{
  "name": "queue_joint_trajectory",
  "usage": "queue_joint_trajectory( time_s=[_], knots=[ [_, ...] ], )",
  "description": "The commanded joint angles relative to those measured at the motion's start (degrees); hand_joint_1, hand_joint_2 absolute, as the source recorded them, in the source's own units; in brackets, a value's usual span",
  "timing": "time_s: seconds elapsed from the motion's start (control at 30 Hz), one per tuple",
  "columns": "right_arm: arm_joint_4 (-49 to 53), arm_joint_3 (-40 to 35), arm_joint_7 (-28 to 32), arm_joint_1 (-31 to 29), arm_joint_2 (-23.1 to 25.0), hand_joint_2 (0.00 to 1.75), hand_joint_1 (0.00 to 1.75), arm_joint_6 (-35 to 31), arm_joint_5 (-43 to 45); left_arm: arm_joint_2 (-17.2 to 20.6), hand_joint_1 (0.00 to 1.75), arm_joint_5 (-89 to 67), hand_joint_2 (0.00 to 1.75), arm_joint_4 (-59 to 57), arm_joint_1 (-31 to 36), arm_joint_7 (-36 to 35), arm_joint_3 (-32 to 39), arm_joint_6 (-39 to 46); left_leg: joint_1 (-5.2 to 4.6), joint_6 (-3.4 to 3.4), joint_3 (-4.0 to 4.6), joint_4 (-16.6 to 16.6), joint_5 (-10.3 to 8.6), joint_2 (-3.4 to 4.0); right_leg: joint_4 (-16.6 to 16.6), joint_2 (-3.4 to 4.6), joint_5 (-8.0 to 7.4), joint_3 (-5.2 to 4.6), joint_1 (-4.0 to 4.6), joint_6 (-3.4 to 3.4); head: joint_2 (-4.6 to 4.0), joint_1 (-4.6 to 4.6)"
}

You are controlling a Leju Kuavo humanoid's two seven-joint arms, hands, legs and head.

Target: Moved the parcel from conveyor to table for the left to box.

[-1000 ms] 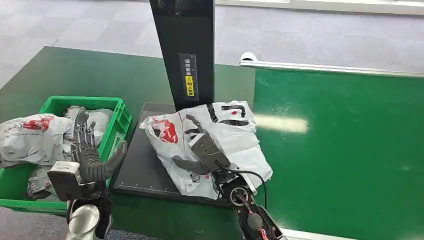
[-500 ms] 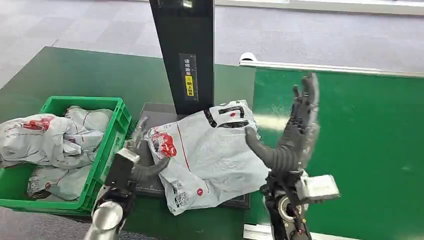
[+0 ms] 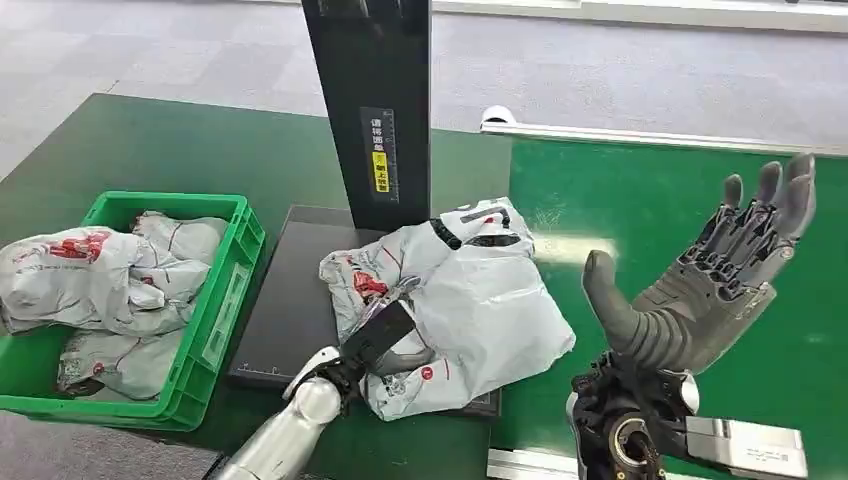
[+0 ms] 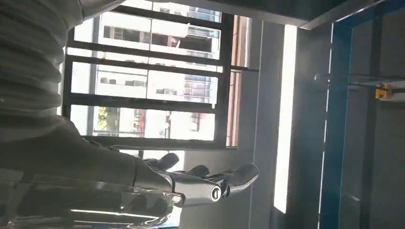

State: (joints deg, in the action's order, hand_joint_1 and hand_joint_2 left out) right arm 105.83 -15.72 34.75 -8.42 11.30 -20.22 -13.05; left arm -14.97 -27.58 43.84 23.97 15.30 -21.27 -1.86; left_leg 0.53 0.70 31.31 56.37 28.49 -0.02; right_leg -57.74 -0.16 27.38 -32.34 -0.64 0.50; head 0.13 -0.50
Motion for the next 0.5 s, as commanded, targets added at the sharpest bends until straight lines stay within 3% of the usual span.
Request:
queue_joint_trajectory(
  time_s=[0.03, 0.23, 0.5],
  knots=[
    [-3.55, 1.83, -0.94, -1.52, -0.58, 1.75, 0.00, -0.37, 0.31, -0.81, 1.69, 0.28, 1.75, -15.08, 4.11, -0.41, -2.05, -0.02, 0.01, -0.03, -0.17, -0.18, -0.13, 0.07, 0.20, 0.07, -0.16, 0.17, 0.02, -0.02, 0.02, 0.00],
    [-4.58, 3.17, -0.86, -0.77, -0.18, 1.75, 0.00, -1.08, -0.10, -0.52, 1.75, 5.73, 1.75, -9.02, 4.09, 4.16, 1.95, 0.87, 0.02, -0.07, -0.31, -0.14, -0.14, -0.01, 0.18, -0.02, -0.15, 0.36, 0.02, -0.02, 0.02, -0.02],
    [-6.47, 4.75, -0.54, -0.67, 0.17, 1.75, 0.00, -1.38, -0.26, 3.72, 1.75, 18.70, 1.75, 16.90, -1.88, 6.43, 5.49, 1.33, 0.05, -0.05, -0.17, -0.04, -0.06, 0.08, 0.07, 0.10, -0.09, 0.12, 0.04, -0.03, 0.00, -0.02]
  ],
)
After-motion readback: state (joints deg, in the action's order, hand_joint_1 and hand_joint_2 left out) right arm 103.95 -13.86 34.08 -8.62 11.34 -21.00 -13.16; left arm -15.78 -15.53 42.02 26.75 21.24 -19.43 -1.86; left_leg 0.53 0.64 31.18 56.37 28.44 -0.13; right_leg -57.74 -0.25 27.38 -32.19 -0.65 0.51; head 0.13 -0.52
